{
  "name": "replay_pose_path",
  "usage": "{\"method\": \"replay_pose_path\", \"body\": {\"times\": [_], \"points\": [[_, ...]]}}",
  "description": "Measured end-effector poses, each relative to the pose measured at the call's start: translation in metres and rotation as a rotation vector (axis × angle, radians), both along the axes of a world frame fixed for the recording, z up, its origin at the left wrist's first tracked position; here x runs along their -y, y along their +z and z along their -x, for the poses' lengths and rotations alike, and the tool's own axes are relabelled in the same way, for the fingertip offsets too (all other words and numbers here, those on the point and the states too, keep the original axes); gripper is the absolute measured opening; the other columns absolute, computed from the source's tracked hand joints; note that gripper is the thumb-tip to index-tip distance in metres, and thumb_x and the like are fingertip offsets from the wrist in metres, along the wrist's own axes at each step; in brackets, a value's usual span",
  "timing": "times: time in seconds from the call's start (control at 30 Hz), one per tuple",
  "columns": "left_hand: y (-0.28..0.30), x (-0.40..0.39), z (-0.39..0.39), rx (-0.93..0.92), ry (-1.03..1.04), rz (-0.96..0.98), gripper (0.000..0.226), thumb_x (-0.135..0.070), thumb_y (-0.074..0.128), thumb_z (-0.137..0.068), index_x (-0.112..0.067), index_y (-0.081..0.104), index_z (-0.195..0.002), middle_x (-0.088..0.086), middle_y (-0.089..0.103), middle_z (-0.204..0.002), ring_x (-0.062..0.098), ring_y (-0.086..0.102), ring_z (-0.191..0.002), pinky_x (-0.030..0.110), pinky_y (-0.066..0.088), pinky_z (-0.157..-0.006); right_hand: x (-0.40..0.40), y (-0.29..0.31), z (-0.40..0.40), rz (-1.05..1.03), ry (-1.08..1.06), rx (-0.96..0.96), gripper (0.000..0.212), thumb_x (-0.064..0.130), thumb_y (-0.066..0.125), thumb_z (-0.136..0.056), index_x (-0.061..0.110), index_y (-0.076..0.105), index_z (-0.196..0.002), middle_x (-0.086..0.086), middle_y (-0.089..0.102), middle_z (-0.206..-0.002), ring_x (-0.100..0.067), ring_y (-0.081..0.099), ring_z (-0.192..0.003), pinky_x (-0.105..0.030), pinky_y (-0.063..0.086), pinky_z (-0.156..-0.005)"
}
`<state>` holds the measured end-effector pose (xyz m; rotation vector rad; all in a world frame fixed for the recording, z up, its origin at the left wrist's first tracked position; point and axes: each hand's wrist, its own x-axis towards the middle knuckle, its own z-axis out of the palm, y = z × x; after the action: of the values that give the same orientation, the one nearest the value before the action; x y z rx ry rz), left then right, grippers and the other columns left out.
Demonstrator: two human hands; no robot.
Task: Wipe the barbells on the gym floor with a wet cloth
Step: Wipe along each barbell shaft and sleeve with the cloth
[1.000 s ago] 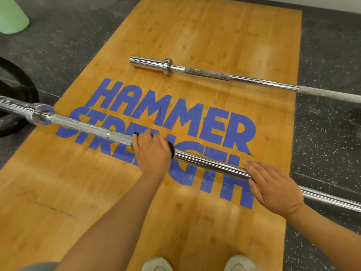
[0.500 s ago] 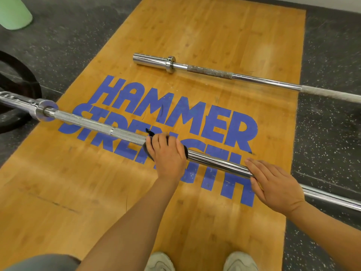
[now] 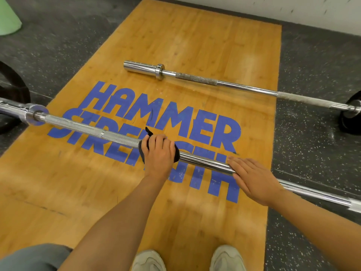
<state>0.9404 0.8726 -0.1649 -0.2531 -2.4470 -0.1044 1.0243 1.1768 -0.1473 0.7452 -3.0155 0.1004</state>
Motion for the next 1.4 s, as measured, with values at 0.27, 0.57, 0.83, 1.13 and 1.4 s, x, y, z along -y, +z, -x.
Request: {"method": "replay_pose_path", "body": {"times": [0.27, 0.57, 0.83, 1.13, 1.4], "points": [[0.054, 0.034, -0.001, -0.121, -0.223, 0.125, 0.039, -0.029, 0.046, -0.102, -0.011, 0.061, -0.07, 0.005, 0.063, -0.076, 0.026, 0.057, -0.072, 0.043, 0.042, -0.081, 0.021, 0.036, 0.015, 0.019, 0.125, -0.117, 0.068, 0.039, 0.007, -0.109, 0.011, 0.067, -0.125, -0.004, 0.068, -0.126, -0.02, 0.07, -0.104, -0.036, 0.058, -0.086], [0.127, 0.06, 0.001, -0.177, -0.299, 0.247, 0.045, -0.037, 0.045, -0.1, -0.01, 0.062, -0.068, 0.006, 0.06, -0.07, 0.028, 0.055, -0.067, 0.043, 0.044, -0.077, 0.068, 0.06, 0.036, 0.067, 0.185, -0.258, 0.074, 0.038, 0.004, -0.109, 0.011, 0.072, -0.118, -0.003, 0.072, -0.119, -0.02, 0.072, -0.093, -0.031, 0.058, -0.076], [0.173, 0.084, 0.046, -0.279, -0.366, 0.291, 0.042, -0.036, 0.047, -0.1, -0.01, 0.062, -0.071, 0.005, 0.059, -0.071, 0.026, 0.052, -0.064, 0.04, 0.041, -0.075, 0.128, 0.085, 0.07, 0.14, 0.265, -0.341, 0.061, 0.036, 0.016, -0.107, 0.009, 0.07, -0.117, -0.006, 0.072, -0.117, -0.023, 0.072, -0.089, -0.035, 0.06, -0.072], [0.134, 0.157, 0.078, -0.233, -0.3, 0.239, 0.041, -0.035, 0.046, -0.101, -0.007, 0.063, -0.076, 0.007, 0.061, -0.076, 0.029, 0.055, -0.069, 0.042, 0.043, -0.078, 0.22, 0.061, 0.129, 0.116, 0.327, -0.295, 0.062, 0.039, 0.017, -0.106, 0.007, 0.065, -0.129, -0.011, 0.065, -0.131, -0.027, 0.069, -0.104, -0.041, 0.059, -0.081], [0.074, 0.212, 0.092, -0.064, 0.022, 0.14, 0.039, -0.033, 0.048, -0.099, -0.008, 0.064, -0.073, 0.006, 0.061, -0.074, 0.029, 0.056, -0.072, 0.043, 0.042, -0.081, 0.281, 0.037, 0.157, 0.088, 0.345, -0.292, 0.062, 0.037, 0.015, -0.107, 0.005, 0.065, -0.129, -0.011, 0.061, -0.137, -0.029, 0.066, -0.112, -0.044, 0.056, -0.089]]}}
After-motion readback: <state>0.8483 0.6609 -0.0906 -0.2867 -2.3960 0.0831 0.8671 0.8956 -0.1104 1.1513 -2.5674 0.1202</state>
